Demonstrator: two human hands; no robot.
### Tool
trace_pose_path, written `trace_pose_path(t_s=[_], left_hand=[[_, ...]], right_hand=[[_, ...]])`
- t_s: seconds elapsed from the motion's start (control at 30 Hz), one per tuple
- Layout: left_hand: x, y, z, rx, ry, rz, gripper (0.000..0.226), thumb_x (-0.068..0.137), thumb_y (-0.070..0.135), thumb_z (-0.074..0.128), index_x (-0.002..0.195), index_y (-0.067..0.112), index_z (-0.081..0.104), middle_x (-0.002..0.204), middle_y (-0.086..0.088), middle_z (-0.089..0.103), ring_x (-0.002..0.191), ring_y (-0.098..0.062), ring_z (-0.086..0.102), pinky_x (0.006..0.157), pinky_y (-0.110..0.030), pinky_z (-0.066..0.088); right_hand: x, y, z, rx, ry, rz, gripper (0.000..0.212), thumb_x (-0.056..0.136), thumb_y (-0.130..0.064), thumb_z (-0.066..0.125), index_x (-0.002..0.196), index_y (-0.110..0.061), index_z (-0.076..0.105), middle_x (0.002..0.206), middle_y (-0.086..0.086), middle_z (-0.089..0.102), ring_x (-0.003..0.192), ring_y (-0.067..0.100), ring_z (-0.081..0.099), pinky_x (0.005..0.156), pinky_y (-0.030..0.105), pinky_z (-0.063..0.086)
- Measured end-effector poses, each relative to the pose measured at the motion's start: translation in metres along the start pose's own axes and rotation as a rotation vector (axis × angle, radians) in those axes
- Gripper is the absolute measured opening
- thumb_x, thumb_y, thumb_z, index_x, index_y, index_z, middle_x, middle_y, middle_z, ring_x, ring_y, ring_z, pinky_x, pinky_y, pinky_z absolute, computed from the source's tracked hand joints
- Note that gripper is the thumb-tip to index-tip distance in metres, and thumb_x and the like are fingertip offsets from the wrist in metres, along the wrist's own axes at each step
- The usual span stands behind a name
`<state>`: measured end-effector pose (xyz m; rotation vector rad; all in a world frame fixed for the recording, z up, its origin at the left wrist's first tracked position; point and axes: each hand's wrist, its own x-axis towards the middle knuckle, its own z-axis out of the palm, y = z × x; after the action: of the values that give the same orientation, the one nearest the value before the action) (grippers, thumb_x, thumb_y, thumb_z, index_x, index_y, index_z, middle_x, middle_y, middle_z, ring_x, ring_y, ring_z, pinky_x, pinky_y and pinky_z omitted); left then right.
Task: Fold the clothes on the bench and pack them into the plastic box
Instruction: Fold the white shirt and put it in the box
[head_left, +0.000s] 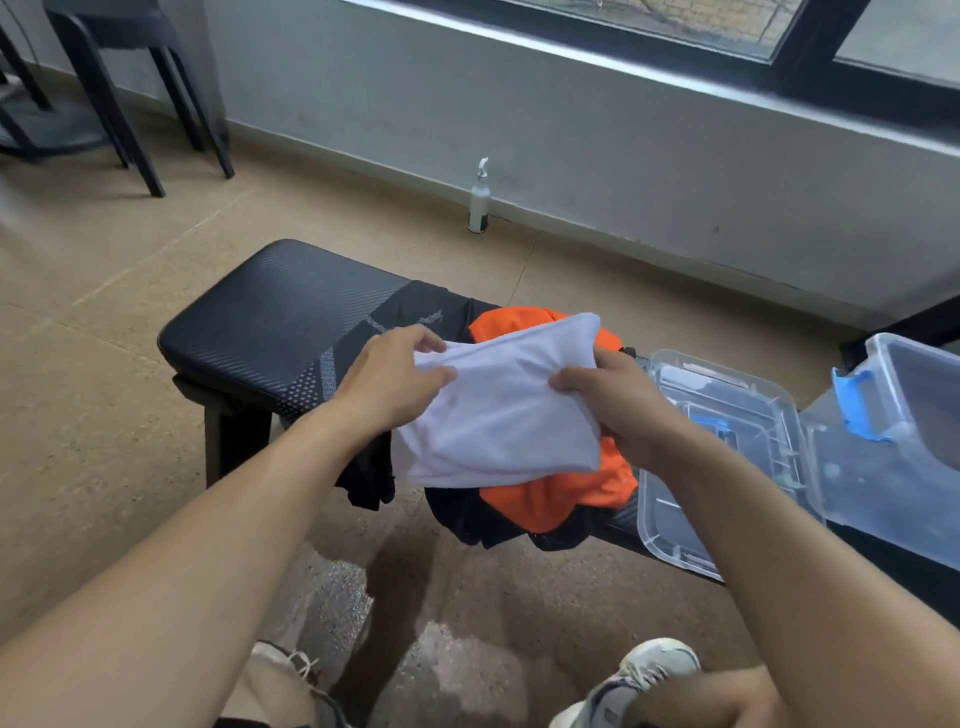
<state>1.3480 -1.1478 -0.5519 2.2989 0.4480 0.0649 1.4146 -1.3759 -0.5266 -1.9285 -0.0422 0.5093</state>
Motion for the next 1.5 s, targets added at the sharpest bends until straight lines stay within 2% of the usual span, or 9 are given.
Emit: trace_pose_path(t_s=[0.13, 0.27, 0.4, 0.53, 0.7, 0.87, 1.17, 1.3, 1.5], left_hand=[[-0.008, 0.028, 0.000, -0.128, 0.115, 0.148, 0.021, 0.092, 0.031, 0.070, 0.113, 0.028, 0.069, 0.113, 0.016, 0.066, 0.109, -0.007, 0.060, 0.091, -0.027, 0.044], [-0.012, 0.043, 0.021, -0.115, -0.026, 0.253, 0.023, 0.093, 0.029, 0.070, 0.116, 0.030, 0.069, 0.103, 0.027, 0.062, 0.095, 0.008, 0.056, 0.090, -0.028, 0.046], [-0.013, 0.044, 0.055, 0.023, -0.240, 0.379, 0.046, 0.089, 0.032, 0.074, 0.133, 0.034, 0.062, 0.135, 0.011, 0.061, 0.127, -0.009, 0.048, 0.112, -0.036, 0.038], [-0.012, 0.045, 0.080, 0.231, -0.285, 0.483, 0.063, 0.087, 0.043, 0.074, 0.145, 0.035, 0.053, 0.158, 0.013, 0.040, 0.157, -0.017, 0.009, 0.122, -0.039, 0.009], [-0.008, 0.049, 0.085, 0.033, -0.208, 0.384, 0.057, 0.092, 0.029, 0.069, 0.146, 0.028, 0.050, 0.153, 0.001, 0.048, 0.153, -0.025, 0.026, 0.123, -0.045, 0.022], [0.007, 0.053, 0.063, -0.308, 0.101, 0.029, 0.029, 0.094, 0.025, 0.064, 0.122, 0.024, 0.062, 0.101, 0.000, 0.071, 0.101, -0.022, 0.067, 0.094, -0.034, 0.051], [0.005, 0.042, 0.066, -0.446, -0.054, -0.162, 0.051, 0.079, 0.046, 0.075, 0.119, 0.028, 0.049, 0.104, -0.010, 0.070, 0.090, -0.028, 0.074, 0.084, -0.049, 0.062], [0.003, 0.036, 0.070, -0.370, -0.087, -0.125, 0.070, 0.072, 0.024, 0.084, 0.133, 0.021, 0.051, 0.084, -0.001, 0.071, 0.089, -0.024, 0.073, 0.086, -0.049, 0.060], [-0.001, 0.040, 0.069, -0.414, -0.052, -0.135, 0.054, 0.066, 0.023, 0.064, 0.119, 0.026, 0.053, 0.084, -0.004, 0.067, 0.087, -0.028, 0.072, 0.084, -0.051, 0.061]], right_hand=[[-0.003, -0.013, -0.054, 0.021, 0.041, -0.049, 0.026, 0.083, 0.000, 0.067, 0.107, -0.009, 0.066, 0.104, 0.023, 0.070, 0.090, 0.032, 0.067, 0.078, 0.048, 0.053], [-0.007, -0.008, -0.109, -0.148, 0.081, 0.012, 0.027, 0.086, -0.001, 0.067, 0.109, -0.014, 0.061, 0.116, 0.022, 0.068, 0.089, 0.029, 0.067, 0.080, 0.045, 0.055], [-0.002, 0.009, -0.115, -0.479, 0.140, 0.049, 0.037, 0.083, -0.007, 0.066, 0.114, -0.025, 0.057, 0.111, 0.009, 0.069, 0.092, 0.024, 0.067, 0.078, 0.039, 0.057], [-0.005, 0.005, -0.099, -0.713, 0.135, 0.005, 0.049, 0.084, -0.009, 0.063, 0.127, -0.030, 0.053, 0.111, -0.001, 0.066, 0.088, 0.018, 0.059, 0.056, 0.023, 0.037], [-0.019, -0.002, -0.055, -0.759, 0.067, -0.162, 0.060, 0.085, -0.014, 0.058, 0.143, -0.028, 0.049, 0.133, 0.001, 0.064, 0.118, 0.026, 0.060, 0.085, 0.031, 0.046], [-0.030, 0.007, -0.006, -0.765, -0.001, -0.263, 0.059, 0.091, -0.020, 0.055, 0.148, -0.030, 0.046, 0.141, -0.008, 0.060, 0.127, 0.022, 0.057, 0.100, 0.041, 0.049], [-0.033, 0.016, 0.013, -0.578, -0.242, -0.252, 0.038, 0.099, -0.020, 0.058, 0.136, -0.028, 0.060, 0.125, -0.008, 0.070, 0.109, 0.017, 0.066, 0.094, 0.038, 0.052], [-0.024, 0.018, -0.011, -0.515, -0.030, -0.258, 0.015, 0.088, -0.019, 0.074, 0.096, -0.031, 0.069, 0.088, -0.011, 0.072, 0.080, 0.010, 0.067, 0.068, 0.026, 0.047], [-0.013, 0.028, -0.039, -0.585, 0.031, 0.020, 0.054, 0.073, -0.050, 0.085, 0.111, -0.025, 0.054, 0.092, -0.004, 0.064, 0.075, 0.013, 0.062, 0.055, 0.029, 0.042]])
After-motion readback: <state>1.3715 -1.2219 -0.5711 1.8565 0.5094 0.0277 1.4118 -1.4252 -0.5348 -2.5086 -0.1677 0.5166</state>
